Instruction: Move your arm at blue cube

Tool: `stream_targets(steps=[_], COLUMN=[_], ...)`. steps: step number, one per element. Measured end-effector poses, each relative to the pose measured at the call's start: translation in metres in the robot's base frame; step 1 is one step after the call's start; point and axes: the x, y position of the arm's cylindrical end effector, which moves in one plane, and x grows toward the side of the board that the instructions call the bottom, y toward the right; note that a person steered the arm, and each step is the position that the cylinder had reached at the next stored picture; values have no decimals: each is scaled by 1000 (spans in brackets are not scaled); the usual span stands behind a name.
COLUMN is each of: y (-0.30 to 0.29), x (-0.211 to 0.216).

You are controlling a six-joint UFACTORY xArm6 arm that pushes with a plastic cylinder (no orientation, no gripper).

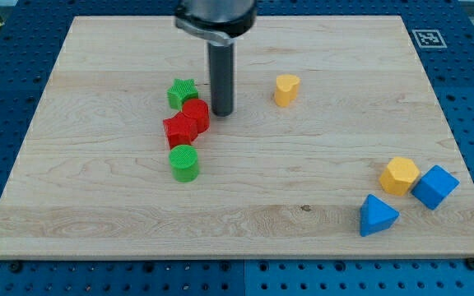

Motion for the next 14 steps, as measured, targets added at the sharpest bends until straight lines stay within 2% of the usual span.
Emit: stream_targets(steps=[2, 3, 4, 7, 10, 12, 14], y=[-16, 15, 66, 202, 326, 336, 305], x=[2, 5, 22, 28, 87, 161, 169])
